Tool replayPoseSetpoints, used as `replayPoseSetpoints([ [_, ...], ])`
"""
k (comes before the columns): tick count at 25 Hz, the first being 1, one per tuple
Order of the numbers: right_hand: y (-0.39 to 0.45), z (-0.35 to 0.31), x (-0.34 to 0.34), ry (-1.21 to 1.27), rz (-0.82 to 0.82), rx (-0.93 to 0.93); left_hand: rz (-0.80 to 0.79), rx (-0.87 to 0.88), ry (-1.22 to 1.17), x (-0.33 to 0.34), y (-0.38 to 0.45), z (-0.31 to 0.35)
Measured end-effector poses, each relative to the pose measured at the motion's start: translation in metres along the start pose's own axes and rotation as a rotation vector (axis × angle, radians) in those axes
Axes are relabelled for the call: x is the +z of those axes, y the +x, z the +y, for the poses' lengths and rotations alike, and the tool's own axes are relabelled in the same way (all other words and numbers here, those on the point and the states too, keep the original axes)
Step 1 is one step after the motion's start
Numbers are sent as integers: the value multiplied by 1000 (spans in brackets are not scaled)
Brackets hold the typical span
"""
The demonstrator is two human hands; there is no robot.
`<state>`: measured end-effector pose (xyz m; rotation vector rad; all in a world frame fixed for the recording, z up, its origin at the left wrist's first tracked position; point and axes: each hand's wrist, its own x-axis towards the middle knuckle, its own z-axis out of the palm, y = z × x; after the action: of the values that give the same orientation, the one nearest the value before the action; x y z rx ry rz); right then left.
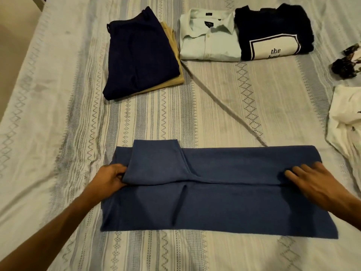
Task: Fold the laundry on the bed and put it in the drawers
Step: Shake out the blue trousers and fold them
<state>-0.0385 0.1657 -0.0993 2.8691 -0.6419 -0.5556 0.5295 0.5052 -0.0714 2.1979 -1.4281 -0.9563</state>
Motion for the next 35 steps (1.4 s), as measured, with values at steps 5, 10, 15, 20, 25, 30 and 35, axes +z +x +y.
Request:
replayPoseSetpoints([
  [5, 2, -4, -24, -3, 37, 41, 81, -12, -32, 10, -6, 3],
  [10, -5, -10, -24, -36, 9, 27, 66, 38, 118, 10, -17, -17],
  [15, -7, -17, -18, -91, -39, 92, 135, 184, 525, 17, -34, -19],
  [20, 7, -37, -54, 82, -296, 331, 166, -176, -63, 26, -54, -23],
  [25, 67, -125, -100, 1240, 77, 606, 363, -358, -449, 41, -47, 22],
  [30, 150, -238, -162, 2055, -333, 702, 393, -484, -790, 54, -40, 33],
  [35, 157, -267, -157, 1926, -221, 780, 291, -470, -748, 57, -61, -1],
])
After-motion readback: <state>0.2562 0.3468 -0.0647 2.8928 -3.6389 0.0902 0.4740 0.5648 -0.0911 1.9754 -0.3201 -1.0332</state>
